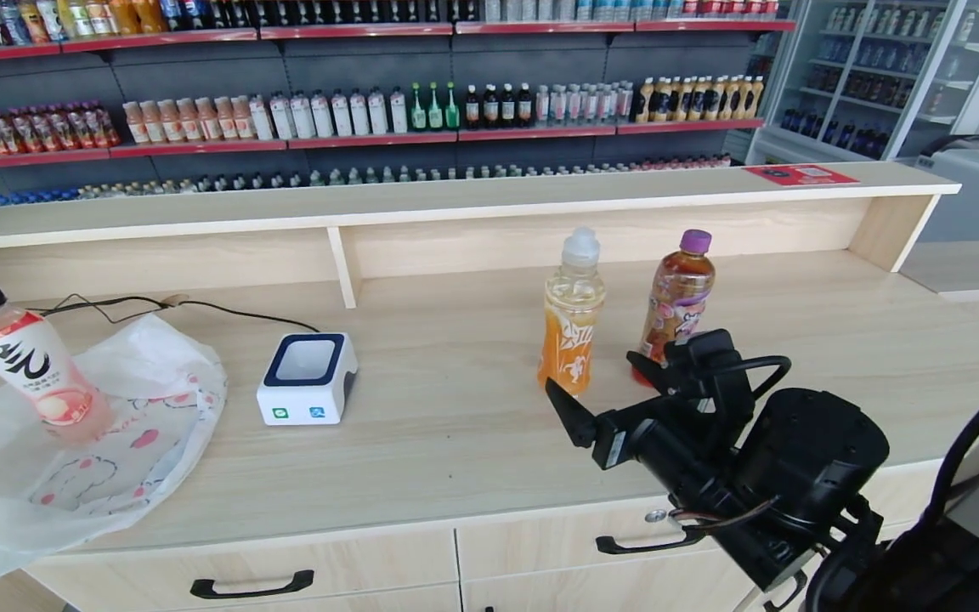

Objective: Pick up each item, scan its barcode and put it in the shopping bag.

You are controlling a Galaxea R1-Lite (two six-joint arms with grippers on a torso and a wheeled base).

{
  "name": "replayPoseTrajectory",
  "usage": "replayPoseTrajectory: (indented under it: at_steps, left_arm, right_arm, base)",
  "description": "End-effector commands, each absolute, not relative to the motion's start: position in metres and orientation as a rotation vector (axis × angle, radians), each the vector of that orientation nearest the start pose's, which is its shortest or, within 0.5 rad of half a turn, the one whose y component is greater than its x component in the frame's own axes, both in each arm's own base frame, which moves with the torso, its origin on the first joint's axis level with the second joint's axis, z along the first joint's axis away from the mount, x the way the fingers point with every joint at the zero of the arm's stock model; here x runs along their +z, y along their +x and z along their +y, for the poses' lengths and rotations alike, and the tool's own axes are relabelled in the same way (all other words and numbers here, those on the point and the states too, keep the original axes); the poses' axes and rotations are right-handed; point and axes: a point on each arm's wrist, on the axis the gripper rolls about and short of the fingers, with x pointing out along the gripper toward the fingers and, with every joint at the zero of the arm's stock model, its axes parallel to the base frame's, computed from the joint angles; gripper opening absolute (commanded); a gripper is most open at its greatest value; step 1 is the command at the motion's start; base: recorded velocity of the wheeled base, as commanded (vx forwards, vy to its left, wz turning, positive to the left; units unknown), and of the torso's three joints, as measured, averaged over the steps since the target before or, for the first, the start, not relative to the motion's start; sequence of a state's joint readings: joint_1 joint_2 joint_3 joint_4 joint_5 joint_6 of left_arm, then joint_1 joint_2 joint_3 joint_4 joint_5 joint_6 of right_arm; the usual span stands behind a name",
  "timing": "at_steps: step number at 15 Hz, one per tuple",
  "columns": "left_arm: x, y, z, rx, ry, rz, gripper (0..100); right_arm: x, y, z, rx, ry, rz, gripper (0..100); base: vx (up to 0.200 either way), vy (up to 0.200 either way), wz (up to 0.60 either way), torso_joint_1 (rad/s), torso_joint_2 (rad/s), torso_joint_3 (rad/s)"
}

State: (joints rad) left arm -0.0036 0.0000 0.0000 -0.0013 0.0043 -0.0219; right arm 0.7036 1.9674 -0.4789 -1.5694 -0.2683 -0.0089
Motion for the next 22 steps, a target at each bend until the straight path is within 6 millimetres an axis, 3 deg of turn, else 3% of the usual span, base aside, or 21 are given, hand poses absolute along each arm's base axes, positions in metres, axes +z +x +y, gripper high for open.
replayPoseTrajectory:
  at_steps: [1, 6, 12, 22]
  left_arm:
    - [0.076, -0.023, 0.000, 0.002, -0.023, 0.000, 100]
    - [0.076, -0.023, 0.000, 0.000, -0.020, 0.000, 100]
    - [0.076, -0.023, 0.000, 0.002, -0.018, 0.000, 100]
    - [0.076, -0.023, 0.000, -0.002, 0.020, -0.003, 100]
  right_arm:
    - [0.118, 0.243, 0.195, 0.424, 0.034, -0.084, 100]
    - [0.113, 0.269, 0.185, 0.352, 0.034, -0.092, 100]
    - [0.098, 0.290, 0.204, 0.361, 0.035, -0.096, 100]
    - [0.088, 0.312, 0.213, 0.345, 0.027, -0.116, 100]
  base:
    - [0.000, 0.000, 0.00, 0.000, 0.00, 0.000]
    - [0.000, 0.000, 0.00, 0.000, 0.00, 0.000]
    - [0.000, 0.000, 0.00, 0.000, 0.00, 0.000]
    - [0.000, 0.000, 0.00, 0.000, 0.00, 0.000]
